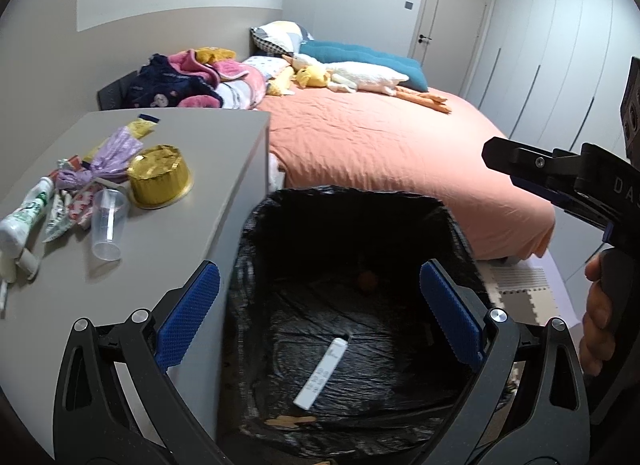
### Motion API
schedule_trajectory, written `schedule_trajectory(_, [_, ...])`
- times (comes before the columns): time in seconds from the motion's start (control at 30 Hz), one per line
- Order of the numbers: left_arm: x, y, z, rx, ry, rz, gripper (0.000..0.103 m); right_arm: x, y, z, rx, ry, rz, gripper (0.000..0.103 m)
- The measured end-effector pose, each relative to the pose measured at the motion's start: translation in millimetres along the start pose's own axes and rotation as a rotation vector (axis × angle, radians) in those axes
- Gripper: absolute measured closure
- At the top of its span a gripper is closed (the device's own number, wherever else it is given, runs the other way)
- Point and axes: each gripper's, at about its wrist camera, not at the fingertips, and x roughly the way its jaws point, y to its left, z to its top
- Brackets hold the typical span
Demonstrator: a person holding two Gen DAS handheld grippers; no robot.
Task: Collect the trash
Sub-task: 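Move both open tools back over the cluttered table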
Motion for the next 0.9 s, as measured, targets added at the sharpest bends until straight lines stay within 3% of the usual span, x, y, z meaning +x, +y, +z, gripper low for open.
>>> schedule_trajectory(0.9, [-37,118,5,-0.147,-0.044,0.136,0.006,69,112,2,-0.13,0.102,0.117,0.025])
